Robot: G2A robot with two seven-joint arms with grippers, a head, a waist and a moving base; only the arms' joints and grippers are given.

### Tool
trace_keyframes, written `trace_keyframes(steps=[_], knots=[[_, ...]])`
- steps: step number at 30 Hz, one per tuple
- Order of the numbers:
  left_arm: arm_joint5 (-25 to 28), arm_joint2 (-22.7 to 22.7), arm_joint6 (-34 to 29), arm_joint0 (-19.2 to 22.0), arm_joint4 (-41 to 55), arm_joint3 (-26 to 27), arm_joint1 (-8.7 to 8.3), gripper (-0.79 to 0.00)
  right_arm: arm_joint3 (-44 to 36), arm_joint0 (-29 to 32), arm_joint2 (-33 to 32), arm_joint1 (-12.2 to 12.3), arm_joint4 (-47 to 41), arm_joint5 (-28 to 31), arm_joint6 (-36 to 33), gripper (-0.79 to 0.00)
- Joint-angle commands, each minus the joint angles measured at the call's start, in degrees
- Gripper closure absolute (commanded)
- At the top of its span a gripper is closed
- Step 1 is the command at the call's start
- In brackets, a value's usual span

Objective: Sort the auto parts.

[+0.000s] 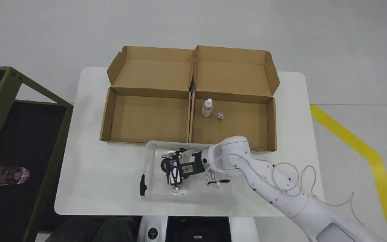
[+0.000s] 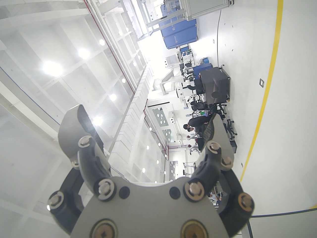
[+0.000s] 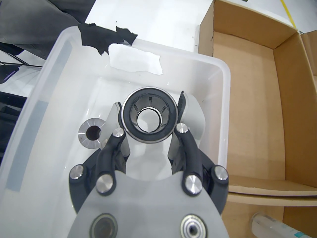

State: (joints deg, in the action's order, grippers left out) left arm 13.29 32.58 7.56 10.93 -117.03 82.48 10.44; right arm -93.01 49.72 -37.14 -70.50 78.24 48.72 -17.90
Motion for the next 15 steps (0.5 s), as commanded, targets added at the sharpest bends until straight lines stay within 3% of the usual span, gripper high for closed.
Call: trace_keyframes(steps=[1,15], knots=[[0.0,0.0,0.0,0.0,0.0,0.0,0.0,-0.785,-0.75,0.07,-0.63,0.1,-0.42,0.32,0.29,0.0],[0.0,0.0,0.0,0.0,0.0,0.0,0.0,-0.785,-4.49,-0.45,-4.42,0.48,-3.46,1.63,0.84,0.0]])
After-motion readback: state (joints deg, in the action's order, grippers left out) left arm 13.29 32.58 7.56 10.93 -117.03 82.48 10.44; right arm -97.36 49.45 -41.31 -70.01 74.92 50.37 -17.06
